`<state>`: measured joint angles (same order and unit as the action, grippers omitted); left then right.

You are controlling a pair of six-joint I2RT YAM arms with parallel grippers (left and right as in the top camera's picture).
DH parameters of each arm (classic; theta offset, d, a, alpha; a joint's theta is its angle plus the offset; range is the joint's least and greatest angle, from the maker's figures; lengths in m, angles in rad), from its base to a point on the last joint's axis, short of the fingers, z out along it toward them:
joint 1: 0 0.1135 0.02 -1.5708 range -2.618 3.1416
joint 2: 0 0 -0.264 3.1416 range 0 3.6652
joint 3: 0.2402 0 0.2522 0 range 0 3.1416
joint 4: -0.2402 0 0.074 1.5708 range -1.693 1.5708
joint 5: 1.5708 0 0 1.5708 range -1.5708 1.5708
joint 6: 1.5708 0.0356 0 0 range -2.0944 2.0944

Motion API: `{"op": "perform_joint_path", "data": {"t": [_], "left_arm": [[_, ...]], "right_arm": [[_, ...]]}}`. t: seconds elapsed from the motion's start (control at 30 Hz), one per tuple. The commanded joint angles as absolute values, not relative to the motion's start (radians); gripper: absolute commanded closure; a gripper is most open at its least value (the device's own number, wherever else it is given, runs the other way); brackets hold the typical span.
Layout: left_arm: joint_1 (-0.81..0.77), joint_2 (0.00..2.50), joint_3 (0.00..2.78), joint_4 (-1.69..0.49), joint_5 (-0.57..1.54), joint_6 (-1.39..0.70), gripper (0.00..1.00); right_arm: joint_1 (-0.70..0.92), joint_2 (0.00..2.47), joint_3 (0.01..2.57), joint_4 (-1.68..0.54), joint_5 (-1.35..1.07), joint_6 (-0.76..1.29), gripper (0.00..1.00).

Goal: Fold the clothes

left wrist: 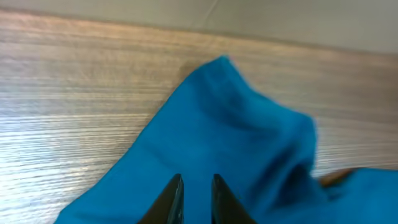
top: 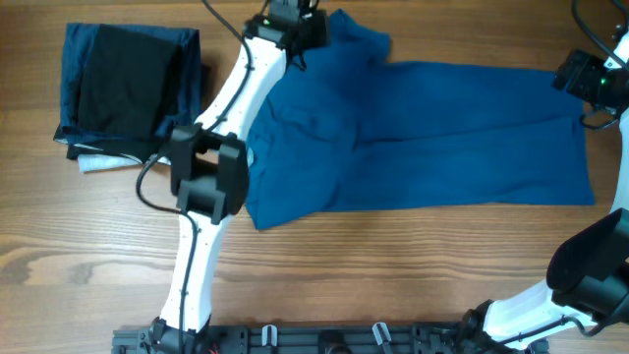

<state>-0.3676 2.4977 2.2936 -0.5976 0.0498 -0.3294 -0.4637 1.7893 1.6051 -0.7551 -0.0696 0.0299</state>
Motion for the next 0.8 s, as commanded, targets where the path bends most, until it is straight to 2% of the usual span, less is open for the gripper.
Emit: {"op": "perform_joint_path", "data": {"t": [0.0, 0.3, 0.5, 0.77], "left_arm": [[-0.363, 2.550, 2.300, -0.575, 0.021, -0.291, 0.85], [-0.317, 2.648, 2.291, -0.665, -0.028, -0.292, 0.86], [-0.289, 2.653, 2.291, -0.813, -0.069, -0.292, 0.96], [-0.272, 2.651, 2.291, -0.985, -0.106, -0.300, 0.96]], "right_arm": [[-0.463, 1.784, 1.612, -0.752, -0.064, 0.045, 0.00], [-0.463, 1.784, 1.612, -0.752, -0.064, 0.045, 0.00], [-0.463, 1.784, 1.612, -0.752, -0.064, 0.045, 0.00], [-0.463, 1.784, 1.612, -0.752, -0.064, 0.045, 0.01]]}}
